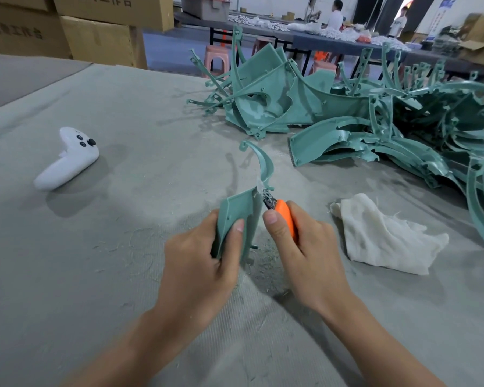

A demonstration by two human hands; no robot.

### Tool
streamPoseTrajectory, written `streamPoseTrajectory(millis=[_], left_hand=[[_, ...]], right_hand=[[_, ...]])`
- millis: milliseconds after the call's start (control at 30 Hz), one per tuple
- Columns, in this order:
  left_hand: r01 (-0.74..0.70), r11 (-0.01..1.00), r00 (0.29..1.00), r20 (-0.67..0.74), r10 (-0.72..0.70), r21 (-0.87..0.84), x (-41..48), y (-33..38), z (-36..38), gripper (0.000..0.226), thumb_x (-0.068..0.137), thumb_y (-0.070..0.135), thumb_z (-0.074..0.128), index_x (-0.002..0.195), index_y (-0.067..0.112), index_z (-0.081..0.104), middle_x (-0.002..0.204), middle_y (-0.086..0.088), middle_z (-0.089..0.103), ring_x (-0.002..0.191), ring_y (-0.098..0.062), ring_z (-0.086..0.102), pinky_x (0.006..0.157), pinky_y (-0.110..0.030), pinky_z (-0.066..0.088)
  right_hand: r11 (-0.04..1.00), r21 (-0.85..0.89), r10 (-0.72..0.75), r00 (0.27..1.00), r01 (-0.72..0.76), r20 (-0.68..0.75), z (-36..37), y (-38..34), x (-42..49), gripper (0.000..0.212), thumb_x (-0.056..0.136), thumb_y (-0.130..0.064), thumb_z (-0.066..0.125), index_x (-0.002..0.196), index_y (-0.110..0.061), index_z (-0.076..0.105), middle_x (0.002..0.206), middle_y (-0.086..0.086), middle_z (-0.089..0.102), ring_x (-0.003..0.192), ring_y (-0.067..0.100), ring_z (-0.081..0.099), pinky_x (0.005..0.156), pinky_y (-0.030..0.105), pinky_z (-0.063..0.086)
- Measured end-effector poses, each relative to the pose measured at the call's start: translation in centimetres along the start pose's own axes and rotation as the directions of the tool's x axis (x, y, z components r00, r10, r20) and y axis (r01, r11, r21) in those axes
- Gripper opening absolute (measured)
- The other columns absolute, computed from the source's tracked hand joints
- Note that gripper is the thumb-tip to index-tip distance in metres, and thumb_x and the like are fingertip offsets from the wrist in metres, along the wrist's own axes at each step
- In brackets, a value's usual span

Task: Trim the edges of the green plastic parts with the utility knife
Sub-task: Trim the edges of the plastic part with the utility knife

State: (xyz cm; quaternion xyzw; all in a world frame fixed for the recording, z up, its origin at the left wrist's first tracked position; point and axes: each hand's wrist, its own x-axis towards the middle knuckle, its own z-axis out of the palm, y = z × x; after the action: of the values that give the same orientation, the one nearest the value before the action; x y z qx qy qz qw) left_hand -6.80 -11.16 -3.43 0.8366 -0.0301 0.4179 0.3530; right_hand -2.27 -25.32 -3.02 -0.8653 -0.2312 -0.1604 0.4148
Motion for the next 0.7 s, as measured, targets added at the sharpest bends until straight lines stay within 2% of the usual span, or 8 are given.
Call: streamPoseTrajectory(millis=[167, 333, 467, 567, 700], left_hand=[[0.012, 1.0, 1.0, 0.014, -0.012, -0.021, -0.03, -0.05, -0.1, 0.027, 0.089, 0.027, 0.048, 0.069, 0.012, 0.059, 0.048, 0.023, 0.024, 0.054, 0.0, 0.042, 0.05, 0.001, 0.026], [-0.02, 1.0, 0.999, 0.027, 0.02, -0.011, 0.0, -0.11, -0.14, 0.025, 0.088, 0.025, 0.049, 0.073, 0.011, 0.063, 0.05, 0.025, 0.022, 0.057, -0.001, 0.041, 0.051, 0.002, 0.026], [-0.024, 1.0, 1.0, 0.02, 0.024, -0.016, -0.11, -0.21, -0.13, 0.025, 0.089, 0.025, 0.049, 0.075, 0.01, 0.064, 0.052, 0.02, 0.031, 0.056, -0.004, 0.043, 0.051, 0.001, 0.027], [-0.033, 0.999, 0.999, 0.016, 0.033, 0.001, 0.0, -0.38, -0.27, 0.025, 0.088, 0.024, 0.049, 0.072, 0.011, 0.062, 0.053, 0.02, 0.029, 0.055, -0.001, 0.039, 0.053, 0.002, 0.026], [-0.038, 0.999, 0.999, 0.033, 0.038, -0.012, 0.08, -0.67, -0.25, 0.024, 0.089, 0.024, 0.049, 0.07, 0.014, 0.059, 0.049, 0.022, 0.021, 0.049, 0.008, 0.039, 0.05, 0.002, 0.025]], right_hand=[[0.997, 0.067, -0.049, 0.998, 0.047, 0.026, 0.24, -0.28, -0.29, 0.049, 0.094, -0.071, 0.031, 0.067, -0.03, 0.03, 0.051, -0.01, 0.034, 0.044, 0.011, 0.033, 0.048, 0.019, 0.024], [0.998, 0.066, 0.002, 1.0, -0.003, 0.009, -0.07, 0.39, 0.18, 0.052, 0.096, -0.064, 0.035, 0.064, -0.023, 0.028, 0.052, -0.007, 0.029, 0.047, 0.009, 0.028, 0.048, 0.02, 0.024], [0.993, 0.117, -0.031, 0.999, 0.027, 0.034, -0.18, 0.35, 0.0, 0.056, 0.096, -0.066, 0.036, 0.065, -0.02, 0.032, 0.053, -0.003, 0.029, 0.048, 0.008, 0.029, 0.048, 0.02, 0.024], [0.988, 0.156, -0.031, 0.997, 0.02, 0.068, 0.0, 0.16, -0.13, 0.058, 0.094, -0.071, 0.035, 0.065, -0.02, 0.033, 0.053, 0.001, 0.031, 0.048, 0.009, 0.029, 0.049, 0.021, 0.025], [0.991, 0.134, -0.006, 0.997, -0.004, 0.076, -0.07, 0.31, 0.0, 0.056, 0.095, -0.066, 0.037, 0.065, -0.019, 0.031, 0.053, -0.005, 0.028, 0.049, 0.01, 0.027, 0.051, 0.025, 0.024]])
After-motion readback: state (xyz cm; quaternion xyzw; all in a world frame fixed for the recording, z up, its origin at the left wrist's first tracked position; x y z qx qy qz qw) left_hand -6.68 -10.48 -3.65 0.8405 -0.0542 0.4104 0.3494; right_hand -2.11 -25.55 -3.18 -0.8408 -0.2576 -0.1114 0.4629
